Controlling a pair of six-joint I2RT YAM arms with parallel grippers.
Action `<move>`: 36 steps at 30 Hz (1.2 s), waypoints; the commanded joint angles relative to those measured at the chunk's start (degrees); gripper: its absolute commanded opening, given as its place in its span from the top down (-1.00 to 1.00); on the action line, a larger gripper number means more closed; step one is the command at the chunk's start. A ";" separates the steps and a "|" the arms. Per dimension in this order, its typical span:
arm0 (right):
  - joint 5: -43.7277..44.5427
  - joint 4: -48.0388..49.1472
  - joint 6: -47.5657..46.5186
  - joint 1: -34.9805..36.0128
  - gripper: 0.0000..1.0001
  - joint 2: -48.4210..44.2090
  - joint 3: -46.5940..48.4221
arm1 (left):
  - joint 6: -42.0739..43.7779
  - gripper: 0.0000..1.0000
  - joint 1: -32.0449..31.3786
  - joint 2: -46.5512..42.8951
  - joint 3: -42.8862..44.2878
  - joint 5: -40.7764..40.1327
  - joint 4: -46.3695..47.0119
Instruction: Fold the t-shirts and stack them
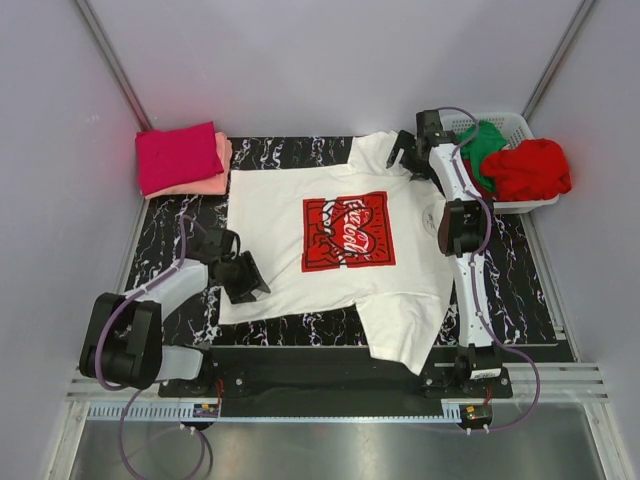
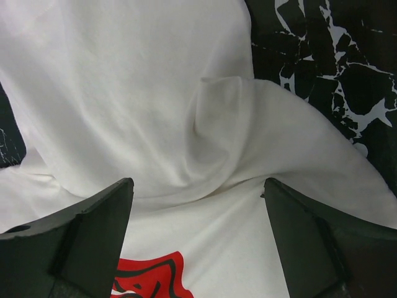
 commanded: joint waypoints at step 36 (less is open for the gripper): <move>6.42 -1.43 11.76 22.28 -0.99 -90.30 -86.68 | -24.85 -0.08 -8.79 -27.58 -2.77 -35.75 -28.38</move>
